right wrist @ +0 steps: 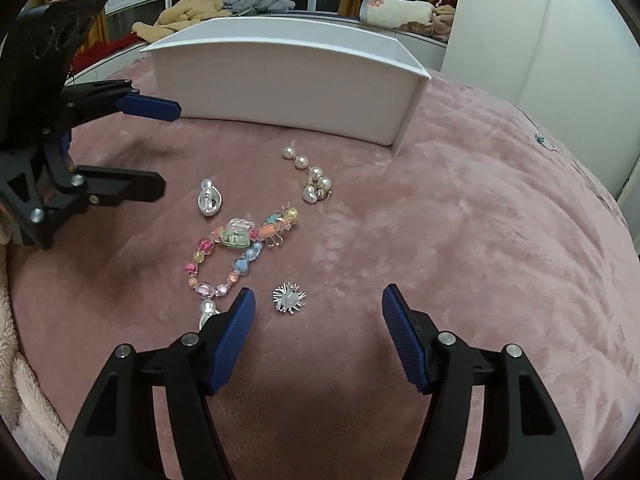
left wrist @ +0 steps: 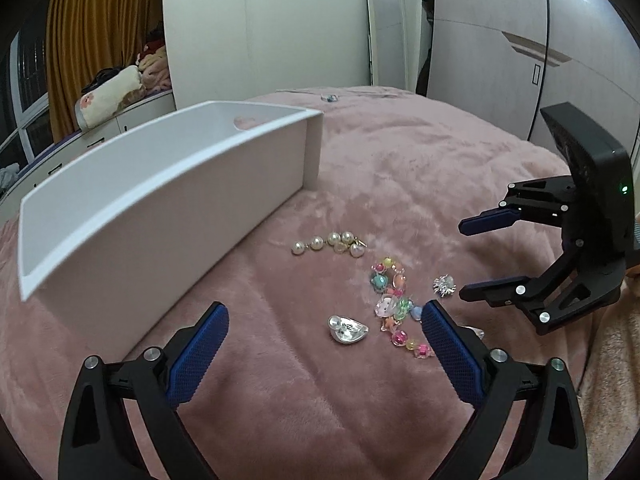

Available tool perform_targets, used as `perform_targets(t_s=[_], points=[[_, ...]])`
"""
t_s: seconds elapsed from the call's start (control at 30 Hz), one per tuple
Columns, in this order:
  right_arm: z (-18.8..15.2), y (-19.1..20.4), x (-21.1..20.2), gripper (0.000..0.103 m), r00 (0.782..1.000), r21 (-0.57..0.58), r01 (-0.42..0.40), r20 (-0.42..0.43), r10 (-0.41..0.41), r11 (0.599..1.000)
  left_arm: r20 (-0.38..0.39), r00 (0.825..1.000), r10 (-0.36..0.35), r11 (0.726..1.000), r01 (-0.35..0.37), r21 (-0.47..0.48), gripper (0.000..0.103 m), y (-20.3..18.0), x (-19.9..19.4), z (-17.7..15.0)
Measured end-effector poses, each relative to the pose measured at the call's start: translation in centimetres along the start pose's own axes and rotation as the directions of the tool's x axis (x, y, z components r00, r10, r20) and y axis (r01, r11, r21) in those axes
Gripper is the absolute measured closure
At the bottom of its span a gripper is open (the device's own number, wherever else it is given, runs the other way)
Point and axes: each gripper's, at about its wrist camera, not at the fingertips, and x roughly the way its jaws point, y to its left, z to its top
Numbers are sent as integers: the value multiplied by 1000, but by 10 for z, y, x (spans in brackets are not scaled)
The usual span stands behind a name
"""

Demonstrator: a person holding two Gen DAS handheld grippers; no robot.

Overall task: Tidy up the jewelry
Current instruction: 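Close the left gripper on the silver heart pendant while the right gripper grasps the silver star brooch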

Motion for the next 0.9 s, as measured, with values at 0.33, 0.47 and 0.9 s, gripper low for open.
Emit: perform_targets(t_s=[0.33, 0.47, 0.9], points=[[-1, 5, 21, 63, 998, -24, -37, -43, 36, 999, -71, 994, -79, 997, 77, -31, 45, 4, 32, -4], [2, -1, 27, 79, 997, 8, -69, -41, 69, 998, -92, 989, -114, 992, 108, -64, 58, 9, 39, -7], [2, -2, 24, 83, 998, 13, -56, -29, 56, 998, -91, 986, -139, 988, 132, -85, 74, 12, 42, -12]])
